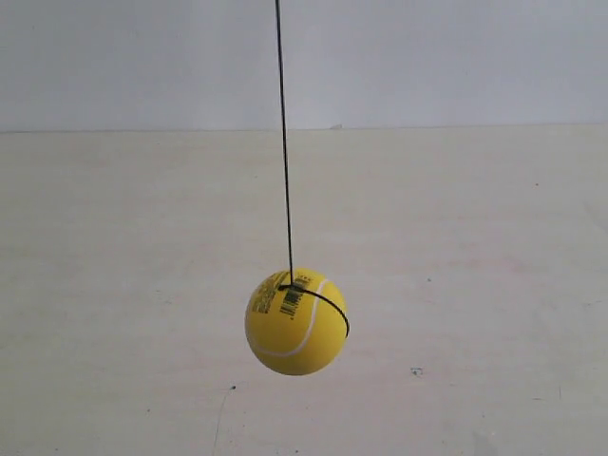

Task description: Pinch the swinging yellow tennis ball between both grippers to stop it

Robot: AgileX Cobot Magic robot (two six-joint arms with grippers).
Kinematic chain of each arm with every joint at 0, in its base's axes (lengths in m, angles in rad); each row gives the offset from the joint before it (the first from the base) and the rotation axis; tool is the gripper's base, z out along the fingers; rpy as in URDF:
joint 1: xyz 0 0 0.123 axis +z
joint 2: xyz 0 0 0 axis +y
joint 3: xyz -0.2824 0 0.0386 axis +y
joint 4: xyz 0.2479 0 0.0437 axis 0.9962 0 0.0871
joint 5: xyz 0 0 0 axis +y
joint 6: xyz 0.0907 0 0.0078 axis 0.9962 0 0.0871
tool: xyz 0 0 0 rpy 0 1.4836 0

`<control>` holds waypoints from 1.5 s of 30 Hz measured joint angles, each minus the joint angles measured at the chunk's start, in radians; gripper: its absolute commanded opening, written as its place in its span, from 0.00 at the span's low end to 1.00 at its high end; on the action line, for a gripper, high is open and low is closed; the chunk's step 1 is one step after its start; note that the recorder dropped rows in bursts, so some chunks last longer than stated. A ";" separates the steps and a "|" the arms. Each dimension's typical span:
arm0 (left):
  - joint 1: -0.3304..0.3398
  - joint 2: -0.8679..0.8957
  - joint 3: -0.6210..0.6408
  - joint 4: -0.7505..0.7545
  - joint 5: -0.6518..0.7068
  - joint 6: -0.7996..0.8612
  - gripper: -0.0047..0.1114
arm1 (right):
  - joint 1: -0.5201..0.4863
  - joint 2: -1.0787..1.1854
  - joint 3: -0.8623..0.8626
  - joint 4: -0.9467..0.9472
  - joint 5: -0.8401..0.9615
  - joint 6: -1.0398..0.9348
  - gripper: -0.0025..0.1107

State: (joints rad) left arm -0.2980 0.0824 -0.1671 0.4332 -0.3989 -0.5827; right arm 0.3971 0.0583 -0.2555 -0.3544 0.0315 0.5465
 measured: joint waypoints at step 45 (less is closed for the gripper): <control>0.378 -0.080 0.164 -0.460 0.201 -0.001 0.08 | 0.000 -0.004 0.000 0.000 0.000 0.004 0.02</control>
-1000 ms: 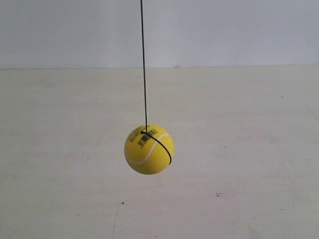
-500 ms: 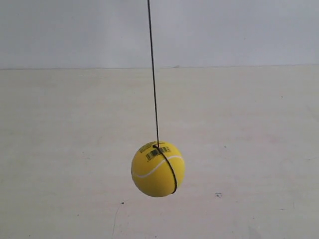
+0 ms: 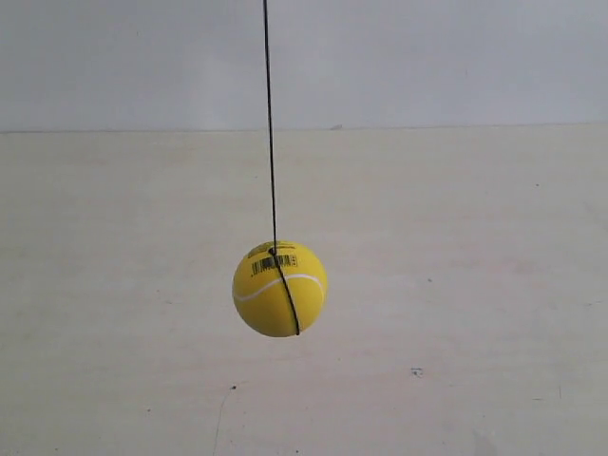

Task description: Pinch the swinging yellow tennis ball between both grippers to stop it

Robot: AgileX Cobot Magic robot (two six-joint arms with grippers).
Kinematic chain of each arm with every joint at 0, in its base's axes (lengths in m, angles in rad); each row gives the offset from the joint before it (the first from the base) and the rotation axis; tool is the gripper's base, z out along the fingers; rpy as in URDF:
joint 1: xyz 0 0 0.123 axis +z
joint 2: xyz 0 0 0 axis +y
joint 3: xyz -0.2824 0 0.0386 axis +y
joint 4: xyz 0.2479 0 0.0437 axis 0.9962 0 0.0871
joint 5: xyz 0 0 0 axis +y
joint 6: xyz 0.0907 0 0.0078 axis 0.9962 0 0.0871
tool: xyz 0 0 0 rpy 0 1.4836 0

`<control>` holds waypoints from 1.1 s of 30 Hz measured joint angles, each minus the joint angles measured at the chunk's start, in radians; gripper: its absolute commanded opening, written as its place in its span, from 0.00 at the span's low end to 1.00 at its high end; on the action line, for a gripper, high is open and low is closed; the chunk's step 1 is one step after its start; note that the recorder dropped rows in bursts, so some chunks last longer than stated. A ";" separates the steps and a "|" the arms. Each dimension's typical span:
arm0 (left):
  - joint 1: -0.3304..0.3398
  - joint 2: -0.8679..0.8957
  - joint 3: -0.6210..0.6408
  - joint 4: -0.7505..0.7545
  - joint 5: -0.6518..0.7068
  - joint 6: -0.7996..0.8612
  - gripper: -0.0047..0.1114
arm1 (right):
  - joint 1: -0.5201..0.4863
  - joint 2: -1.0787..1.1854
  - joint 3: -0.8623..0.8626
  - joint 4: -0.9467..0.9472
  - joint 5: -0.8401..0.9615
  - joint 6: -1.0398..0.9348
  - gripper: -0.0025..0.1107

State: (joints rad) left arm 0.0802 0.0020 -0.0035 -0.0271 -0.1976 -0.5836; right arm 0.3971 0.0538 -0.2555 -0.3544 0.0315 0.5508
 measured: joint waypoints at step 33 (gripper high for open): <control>0.000 0.000 0.004 0.010 0.512 0.000 0.08 | 0.000 0.000 0.000 0.000 0.000 0.000 0.02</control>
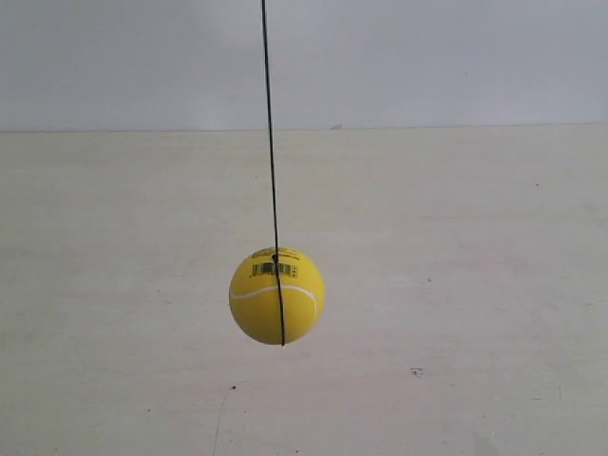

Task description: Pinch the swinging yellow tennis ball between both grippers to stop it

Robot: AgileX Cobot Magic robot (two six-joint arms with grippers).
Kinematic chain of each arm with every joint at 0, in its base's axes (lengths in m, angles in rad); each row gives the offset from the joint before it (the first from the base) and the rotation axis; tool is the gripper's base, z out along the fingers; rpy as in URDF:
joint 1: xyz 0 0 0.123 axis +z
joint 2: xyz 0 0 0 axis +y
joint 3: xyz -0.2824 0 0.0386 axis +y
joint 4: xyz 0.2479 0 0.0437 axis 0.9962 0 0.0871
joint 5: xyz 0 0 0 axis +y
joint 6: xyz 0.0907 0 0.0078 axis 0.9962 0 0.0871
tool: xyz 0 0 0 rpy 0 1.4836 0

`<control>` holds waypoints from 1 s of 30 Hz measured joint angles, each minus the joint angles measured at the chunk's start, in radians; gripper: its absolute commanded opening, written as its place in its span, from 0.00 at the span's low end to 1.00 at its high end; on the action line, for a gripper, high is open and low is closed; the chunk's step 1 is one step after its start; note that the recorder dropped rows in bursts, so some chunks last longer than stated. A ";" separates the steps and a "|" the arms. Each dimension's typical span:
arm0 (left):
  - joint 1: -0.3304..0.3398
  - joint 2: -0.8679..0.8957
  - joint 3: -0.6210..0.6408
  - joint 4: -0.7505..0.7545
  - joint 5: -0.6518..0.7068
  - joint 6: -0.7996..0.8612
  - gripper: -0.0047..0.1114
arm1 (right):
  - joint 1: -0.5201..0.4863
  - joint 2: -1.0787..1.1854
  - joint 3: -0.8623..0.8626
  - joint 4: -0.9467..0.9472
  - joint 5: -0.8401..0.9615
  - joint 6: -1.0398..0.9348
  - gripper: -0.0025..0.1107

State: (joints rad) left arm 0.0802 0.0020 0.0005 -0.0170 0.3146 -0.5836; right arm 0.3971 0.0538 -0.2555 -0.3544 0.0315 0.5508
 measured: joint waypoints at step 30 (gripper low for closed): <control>0.000 0.000 0.000 0.001 0.000 0.600 0.08 | 0.000 0.000 0.000 0.000 0.000 0.000 0.02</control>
State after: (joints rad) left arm 0.0802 0.0020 0.0005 -0.0156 0.3145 0.0161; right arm 0.3971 0.0538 -0.2555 -0.3544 0.0315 0.5508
